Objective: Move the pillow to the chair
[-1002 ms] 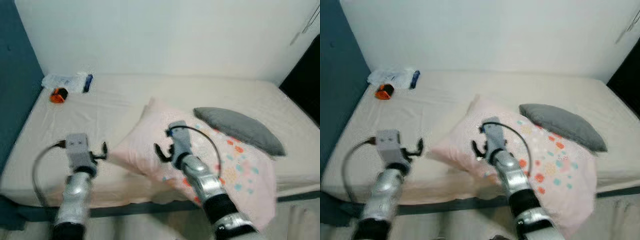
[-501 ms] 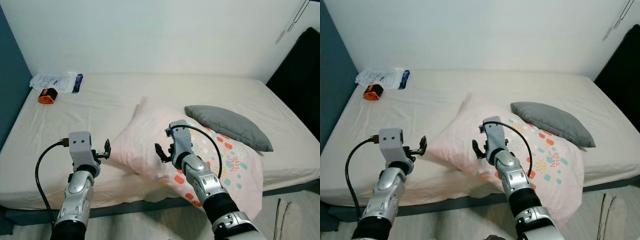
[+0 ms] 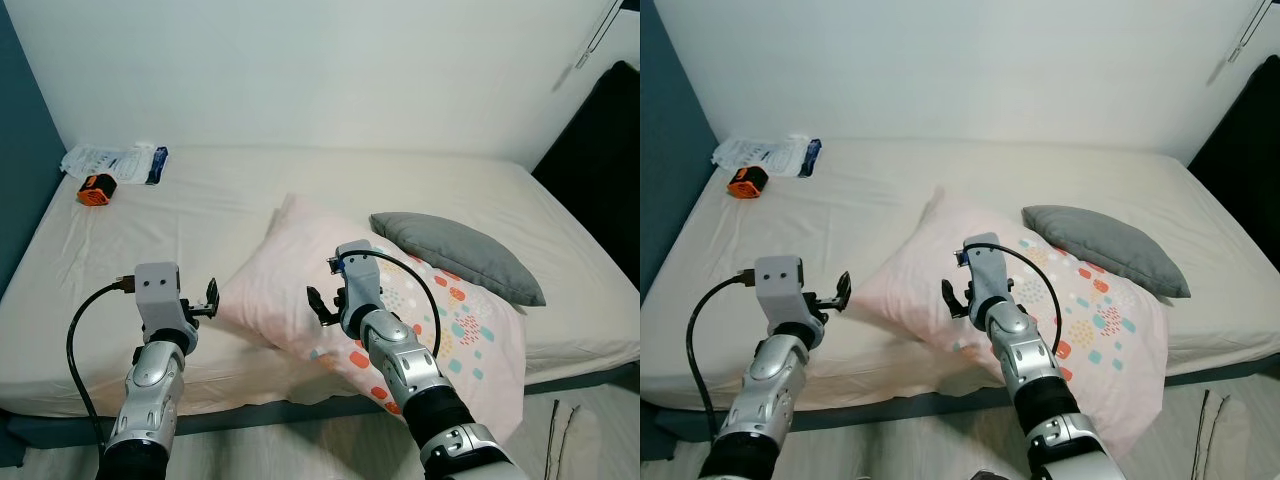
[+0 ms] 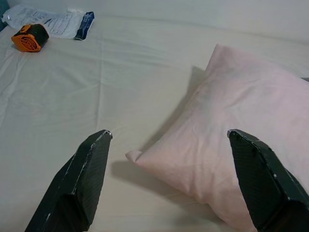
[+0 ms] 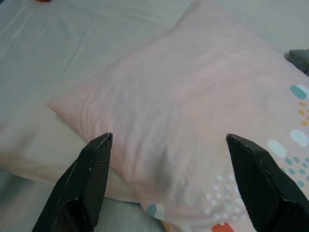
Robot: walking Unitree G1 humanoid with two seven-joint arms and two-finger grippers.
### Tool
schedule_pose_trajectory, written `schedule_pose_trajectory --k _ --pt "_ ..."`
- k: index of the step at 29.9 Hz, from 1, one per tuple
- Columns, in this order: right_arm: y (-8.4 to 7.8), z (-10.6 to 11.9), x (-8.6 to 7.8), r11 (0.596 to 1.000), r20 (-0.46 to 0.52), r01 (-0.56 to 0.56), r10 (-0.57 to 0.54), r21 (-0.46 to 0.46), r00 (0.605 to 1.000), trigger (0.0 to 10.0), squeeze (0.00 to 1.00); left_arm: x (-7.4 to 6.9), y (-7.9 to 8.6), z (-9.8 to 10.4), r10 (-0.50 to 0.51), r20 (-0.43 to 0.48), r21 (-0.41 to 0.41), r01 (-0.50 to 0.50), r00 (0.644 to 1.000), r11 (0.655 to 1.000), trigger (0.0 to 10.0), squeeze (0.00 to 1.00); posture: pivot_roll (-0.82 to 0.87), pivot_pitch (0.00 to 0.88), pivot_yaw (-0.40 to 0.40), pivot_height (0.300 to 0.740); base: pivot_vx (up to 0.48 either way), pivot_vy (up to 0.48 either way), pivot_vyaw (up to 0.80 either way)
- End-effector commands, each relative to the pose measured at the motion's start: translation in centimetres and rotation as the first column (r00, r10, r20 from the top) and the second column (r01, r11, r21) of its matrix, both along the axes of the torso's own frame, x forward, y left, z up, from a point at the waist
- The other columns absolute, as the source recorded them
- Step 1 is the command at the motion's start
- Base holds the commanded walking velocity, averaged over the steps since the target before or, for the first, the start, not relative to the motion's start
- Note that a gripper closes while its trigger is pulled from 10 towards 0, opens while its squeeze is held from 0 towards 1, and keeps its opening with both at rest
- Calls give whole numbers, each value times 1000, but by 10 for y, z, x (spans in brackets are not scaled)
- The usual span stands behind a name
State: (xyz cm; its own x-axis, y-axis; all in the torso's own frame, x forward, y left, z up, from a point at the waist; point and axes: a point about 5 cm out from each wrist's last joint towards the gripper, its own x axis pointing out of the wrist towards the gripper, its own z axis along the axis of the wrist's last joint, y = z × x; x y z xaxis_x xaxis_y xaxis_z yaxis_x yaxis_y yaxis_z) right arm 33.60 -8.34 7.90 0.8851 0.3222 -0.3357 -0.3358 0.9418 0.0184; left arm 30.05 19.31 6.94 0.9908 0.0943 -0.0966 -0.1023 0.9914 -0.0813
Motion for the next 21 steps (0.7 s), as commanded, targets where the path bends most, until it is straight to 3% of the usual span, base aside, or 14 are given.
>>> schedule_pose_trajectory --k 1,21 --pt "-5 -5 -1 1000 -27 20 -20 10 999 10000 0 -2 -3 -5 -10 -25 -11 10 1000 1000 10000 0 42 90 -104 712 0 0 0" --pt "-5 -7 -2 1000 -34 20 -20 14 999 10000 0 -3 -4 -7 -16 -31 -8 16 999 1000 10000 0 44 74 -104 712 0 0 0"
